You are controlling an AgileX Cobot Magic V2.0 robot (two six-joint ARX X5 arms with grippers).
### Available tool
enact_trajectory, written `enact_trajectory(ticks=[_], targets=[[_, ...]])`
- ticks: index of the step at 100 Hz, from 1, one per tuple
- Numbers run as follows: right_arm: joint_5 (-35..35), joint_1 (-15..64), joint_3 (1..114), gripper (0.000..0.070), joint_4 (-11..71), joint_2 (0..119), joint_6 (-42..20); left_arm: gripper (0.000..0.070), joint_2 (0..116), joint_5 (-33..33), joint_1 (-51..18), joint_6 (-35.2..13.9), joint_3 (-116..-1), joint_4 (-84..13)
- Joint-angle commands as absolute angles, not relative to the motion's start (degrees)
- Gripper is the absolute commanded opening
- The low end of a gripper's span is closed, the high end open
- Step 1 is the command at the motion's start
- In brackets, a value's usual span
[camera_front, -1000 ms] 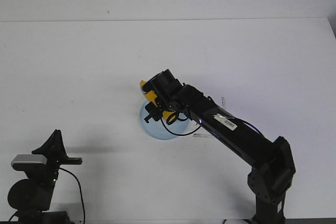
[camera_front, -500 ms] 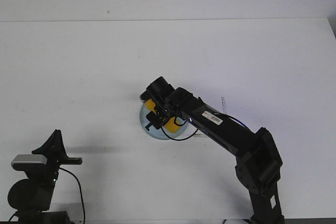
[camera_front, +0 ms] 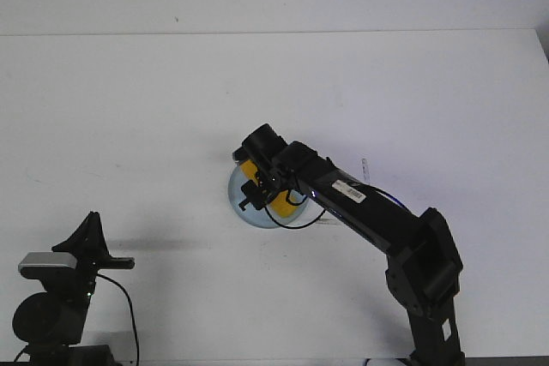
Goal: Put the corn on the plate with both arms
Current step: 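Lift the corn and carry it with the right gripper over the plate, then lower the corn onto the plate and open the right gripper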
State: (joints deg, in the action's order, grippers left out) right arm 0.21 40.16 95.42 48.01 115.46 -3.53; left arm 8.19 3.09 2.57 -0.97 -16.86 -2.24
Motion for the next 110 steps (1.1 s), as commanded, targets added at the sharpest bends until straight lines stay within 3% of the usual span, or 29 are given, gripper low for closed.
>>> enact_trajectory(ticks=[1,9,69,75,86,101,110], targets=[[0.4,40.8,96.4,0.0438,48.1,116.5,-5.0,0.0002,8.1,3.0,2.7,-0.7,-17.0,-1.5],[0.5,40.8,96.4,0.0474,48.2,116.5,-5.0,0.0002,8.1,3.0,2.7,-0.7,-17.0,-1.5],[0.5,40.6,98.0,0.0469,45.1,109.9,-2.1,0.0002,8.1,3.0,2.7,-0.7,-17.0,-1.5],[0.5,40.4,97.9,0.0425,45.4,109.0,-1.2,0.0001,8.1,3.0,2.7,-0.7,-17.0,-1.5],[0.4,40.4,97.8,0.0238,46.1,108.2,1.1,0.0002,8.1,3.0,2.7,-0.7,-17.0,-1.5],[0.0,39.6,97.0,0.0162,46.6,107.0,1.9,0.0001,8.1,3.0,2.7,-0.7,-17.0,-1.5],[-2.0,39.3,94.9,0.0049,44.8,105.1,2.5,0.0001,8.1,3.0,2.7,-0.7,-17.0,-1.5]])
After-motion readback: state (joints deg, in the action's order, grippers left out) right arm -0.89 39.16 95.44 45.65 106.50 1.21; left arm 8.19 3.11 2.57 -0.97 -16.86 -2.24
